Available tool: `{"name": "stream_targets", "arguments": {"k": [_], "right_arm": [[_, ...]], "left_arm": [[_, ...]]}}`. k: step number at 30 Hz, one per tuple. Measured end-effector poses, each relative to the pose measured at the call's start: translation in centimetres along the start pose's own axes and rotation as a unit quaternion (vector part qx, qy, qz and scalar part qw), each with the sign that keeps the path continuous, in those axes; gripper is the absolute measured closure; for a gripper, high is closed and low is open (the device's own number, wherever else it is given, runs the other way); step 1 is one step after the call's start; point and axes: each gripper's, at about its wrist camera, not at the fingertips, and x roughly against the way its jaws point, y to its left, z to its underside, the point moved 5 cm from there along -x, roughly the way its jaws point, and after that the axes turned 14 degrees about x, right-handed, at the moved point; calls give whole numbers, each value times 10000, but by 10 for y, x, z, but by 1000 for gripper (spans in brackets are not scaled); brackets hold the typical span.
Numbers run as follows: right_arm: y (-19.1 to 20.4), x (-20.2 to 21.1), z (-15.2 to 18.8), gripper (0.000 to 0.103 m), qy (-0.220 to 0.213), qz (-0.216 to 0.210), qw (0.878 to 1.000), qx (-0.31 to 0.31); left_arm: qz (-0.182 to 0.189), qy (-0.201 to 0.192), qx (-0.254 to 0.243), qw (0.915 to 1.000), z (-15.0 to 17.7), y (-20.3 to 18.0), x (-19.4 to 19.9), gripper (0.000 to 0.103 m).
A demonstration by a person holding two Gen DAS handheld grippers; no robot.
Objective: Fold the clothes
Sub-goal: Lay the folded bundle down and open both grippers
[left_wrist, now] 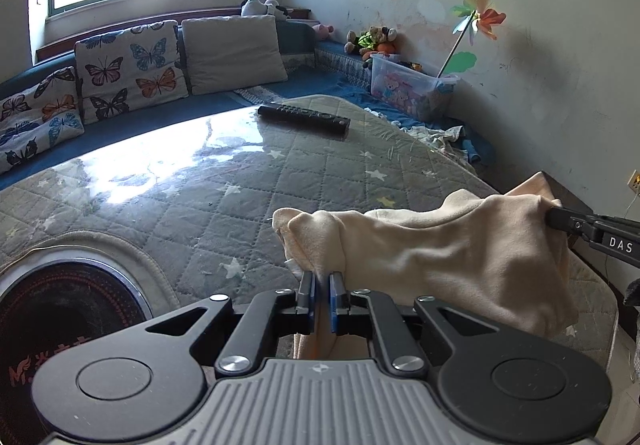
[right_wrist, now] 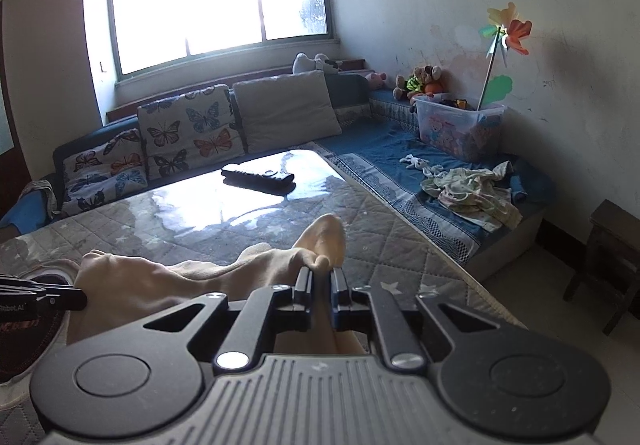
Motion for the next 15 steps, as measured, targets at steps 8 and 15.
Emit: {"name": "stream_targets", "arguments": {"k": [8,15], "right_arm": [[9,-11,12,80,173,-66,9998,102],[34,-20,25,69,365,-375,9981,314]], "left_arm": [[-179,68,-13,9998,6,11,-6,64],[-225,99,-196,9995,15,8,-5,33]]}}
